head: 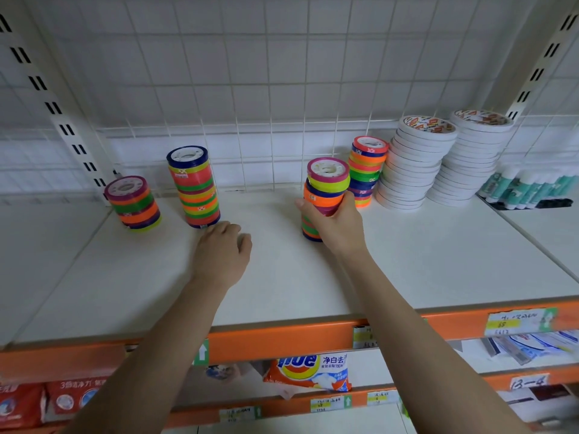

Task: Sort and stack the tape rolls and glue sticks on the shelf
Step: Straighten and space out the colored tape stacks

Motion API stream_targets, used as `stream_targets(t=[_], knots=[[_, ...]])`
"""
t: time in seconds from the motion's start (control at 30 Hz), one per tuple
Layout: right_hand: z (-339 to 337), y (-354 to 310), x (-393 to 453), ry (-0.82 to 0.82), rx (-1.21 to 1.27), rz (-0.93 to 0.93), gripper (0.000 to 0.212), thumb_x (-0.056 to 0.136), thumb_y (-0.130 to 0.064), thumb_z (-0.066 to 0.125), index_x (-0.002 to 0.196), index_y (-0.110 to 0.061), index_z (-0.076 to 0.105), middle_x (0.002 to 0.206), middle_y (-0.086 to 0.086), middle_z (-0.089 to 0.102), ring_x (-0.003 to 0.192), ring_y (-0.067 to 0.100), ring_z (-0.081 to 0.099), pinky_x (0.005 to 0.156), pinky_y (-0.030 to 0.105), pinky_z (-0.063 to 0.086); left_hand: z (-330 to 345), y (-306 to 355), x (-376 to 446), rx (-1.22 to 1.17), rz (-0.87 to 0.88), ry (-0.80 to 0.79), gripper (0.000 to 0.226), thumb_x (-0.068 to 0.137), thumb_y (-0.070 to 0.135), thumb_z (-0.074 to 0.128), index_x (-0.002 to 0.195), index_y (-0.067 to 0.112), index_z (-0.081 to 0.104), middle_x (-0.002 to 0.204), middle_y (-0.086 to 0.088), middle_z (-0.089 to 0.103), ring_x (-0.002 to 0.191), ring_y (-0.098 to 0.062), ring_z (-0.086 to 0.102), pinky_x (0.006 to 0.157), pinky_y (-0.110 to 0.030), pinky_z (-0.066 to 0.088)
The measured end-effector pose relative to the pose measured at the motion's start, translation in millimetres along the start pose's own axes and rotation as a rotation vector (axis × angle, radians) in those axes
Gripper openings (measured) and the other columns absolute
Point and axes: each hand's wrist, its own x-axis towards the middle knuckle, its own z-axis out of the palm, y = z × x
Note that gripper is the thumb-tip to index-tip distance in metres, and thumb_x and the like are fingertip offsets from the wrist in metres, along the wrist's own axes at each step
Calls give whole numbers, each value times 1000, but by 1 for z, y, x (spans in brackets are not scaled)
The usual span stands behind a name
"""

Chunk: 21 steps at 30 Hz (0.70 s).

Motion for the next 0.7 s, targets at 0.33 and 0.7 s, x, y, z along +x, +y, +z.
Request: stream_targets(t=[0.33, 0.7], knots=[[-4, 2, 2, -70, -32, -10, 57, 86, -32, 65, 134, -16, 39, 114, -11, 51, 101, 8, 52, 85, 20, 41, 0, 0, 0, -6, -6, 1, 30, 95, 23, 43, 105, 1, 61, 110, -12, 61, 105, -28, 52, 94, -35, 37], [-10, 4, 2, -119, -82, -45, 54, 76, -31, 76, 120, -22, 45, 105, -18, 54, 91, -3, 54, 71, 0, 40, 1, 0, 0, -18, -3, 13, 28, 94, 21, 46, 100, -2, 61, 104, -14, 63, 100, -30, 54, 91, -37, 39]])
